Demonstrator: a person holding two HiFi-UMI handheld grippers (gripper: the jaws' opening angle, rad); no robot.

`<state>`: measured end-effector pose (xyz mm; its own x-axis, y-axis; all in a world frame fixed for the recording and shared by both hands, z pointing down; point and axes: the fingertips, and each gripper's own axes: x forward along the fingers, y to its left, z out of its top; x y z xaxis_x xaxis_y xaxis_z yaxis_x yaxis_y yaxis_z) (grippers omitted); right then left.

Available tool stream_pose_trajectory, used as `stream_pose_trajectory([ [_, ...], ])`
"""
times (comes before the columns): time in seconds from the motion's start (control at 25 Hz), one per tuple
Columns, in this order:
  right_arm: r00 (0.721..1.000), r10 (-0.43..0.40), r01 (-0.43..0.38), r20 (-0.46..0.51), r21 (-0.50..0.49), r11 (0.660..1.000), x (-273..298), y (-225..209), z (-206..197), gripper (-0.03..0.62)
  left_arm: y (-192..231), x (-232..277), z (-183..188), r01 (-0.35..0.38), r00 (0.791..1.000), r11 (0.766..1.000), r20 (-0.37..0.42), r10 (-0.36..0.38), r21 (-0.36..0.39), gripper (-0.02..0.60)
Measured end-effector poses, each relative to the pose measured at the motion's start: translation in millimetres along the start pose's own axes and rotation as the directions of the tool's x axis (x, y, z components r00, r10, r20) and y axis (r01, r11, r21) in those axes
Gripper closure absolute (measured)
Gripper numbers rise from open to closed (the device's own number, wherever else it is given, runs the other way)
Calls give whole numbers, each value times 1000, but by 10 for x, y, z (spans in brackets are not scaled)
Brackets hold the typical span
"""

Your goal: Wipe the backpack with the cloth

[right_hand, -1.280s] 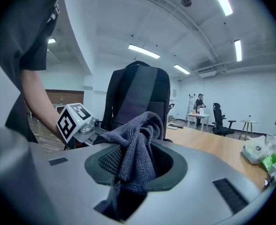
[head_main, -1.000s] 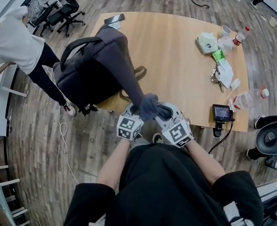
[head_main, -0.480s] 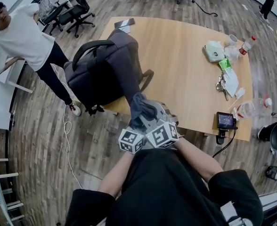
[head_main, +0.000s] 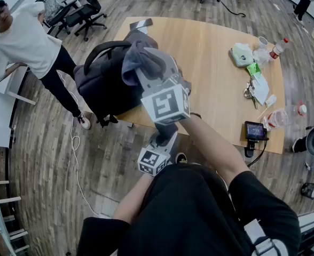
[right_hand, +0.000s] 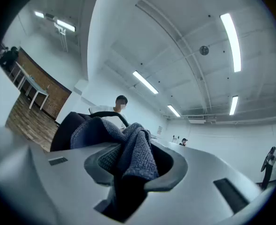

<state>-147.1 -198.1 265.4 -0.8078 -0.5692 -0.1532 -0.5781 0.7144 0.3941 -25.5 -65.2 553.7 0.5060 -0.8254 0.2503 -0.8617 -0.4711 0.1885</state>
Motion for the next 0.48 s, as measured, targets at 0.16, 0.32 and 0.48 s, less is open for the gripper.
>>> stream_pose_trajectory([
  [0.16,998,48,-50,-33,-45,998,81,36,-10,468,122,-55,-10,-39,999,999,-5,38,-33,522],
  [0.32,987,102,-110,-128,-59,992,-209,293,-425,476,147,-92,-60,-68,998,995,9,68,-70,522],
  [0.48,945,204,-216,-254,-21,976,-510,659,-912,476,229,-57,-54,-97,995,988,19,100,-121,522],
])
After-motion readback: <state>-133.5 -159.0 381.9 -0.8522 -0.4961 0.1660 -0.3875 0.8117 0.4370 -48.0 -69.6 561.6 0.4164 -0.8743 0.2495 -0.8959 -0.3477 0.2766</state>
